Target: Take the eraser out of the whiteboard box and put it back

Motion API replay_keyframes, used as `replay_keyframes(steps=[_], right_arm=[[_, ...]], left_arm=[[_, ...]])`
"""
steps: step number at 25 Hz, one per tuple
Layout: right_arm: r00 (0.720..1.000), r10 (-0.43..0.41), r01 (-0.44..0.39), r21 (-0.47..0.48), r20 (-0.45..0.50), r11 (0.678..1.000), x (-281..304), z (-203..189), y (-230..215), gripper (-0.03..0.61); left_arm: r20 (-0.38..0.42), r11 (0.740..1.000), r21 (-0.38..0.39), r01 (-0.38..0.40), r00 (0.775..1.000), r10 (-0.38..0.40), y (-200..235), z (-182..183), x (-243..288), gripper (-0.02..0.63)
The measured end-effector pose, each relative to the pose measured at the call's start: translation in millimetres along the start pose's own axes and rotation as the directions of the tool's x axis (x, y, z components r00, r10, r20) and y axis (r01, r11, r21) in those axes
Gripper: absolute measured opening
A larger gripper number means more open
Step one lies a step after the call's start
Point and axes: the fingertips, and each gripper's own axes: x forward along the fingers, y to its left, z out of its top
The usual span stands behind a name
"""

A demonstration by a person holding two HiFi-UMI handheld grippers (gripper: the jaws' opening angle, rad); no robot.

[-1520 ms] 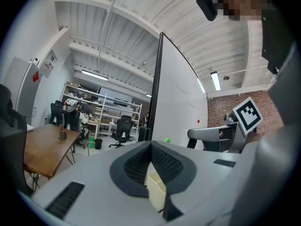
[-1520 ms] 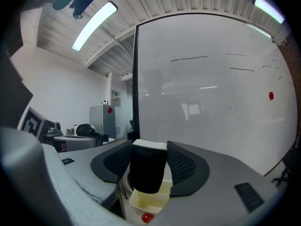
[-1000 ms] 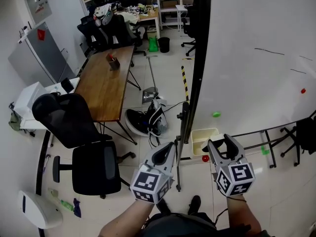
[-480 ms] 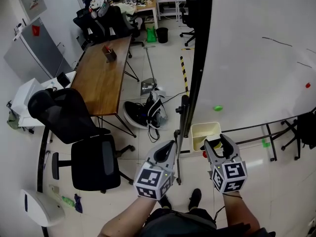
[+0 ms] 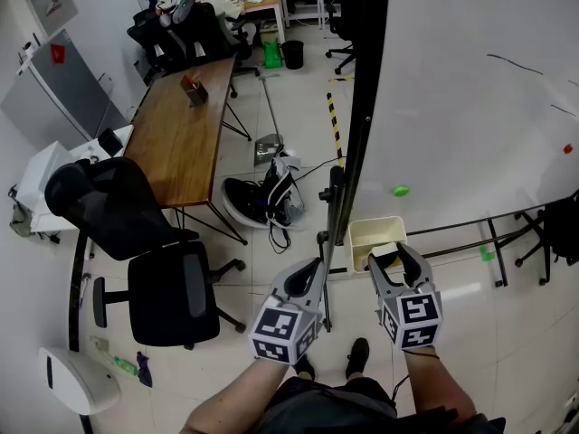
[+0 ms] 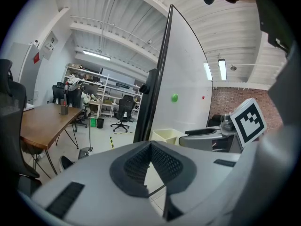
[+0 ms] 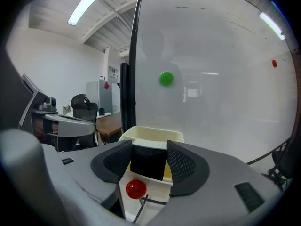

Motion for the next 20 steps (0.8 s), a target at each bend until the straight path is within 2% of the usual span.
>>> replay_keyframes(steps=[12, 14, 20], right_arm=[[1.000, -0.009, 0.008, -0.011, -0.030, 1.000, 4, 1, 2, 0.264], [1.000, -0.001, 0.000, -0.010, -0.027, 1.000, -1, 7, 3, 0.290], [0.997, 0.038, -0.038, 0.008, 0.062, 0.999, -31, 60, 4, 0.290]], left_arm=[[0.007, 1.000, 0.003, 0.003, 1.000, -0.003, 3, 9, -2, 0.028], [0.019, 1.000, 0.021, -0.002, 1.000, 0.001, 2, 19, -8, 0.028], [0.119, 0.999, 0.043, -0.004, 0.993, -0.001, -8, 73, -34, 0.028]])
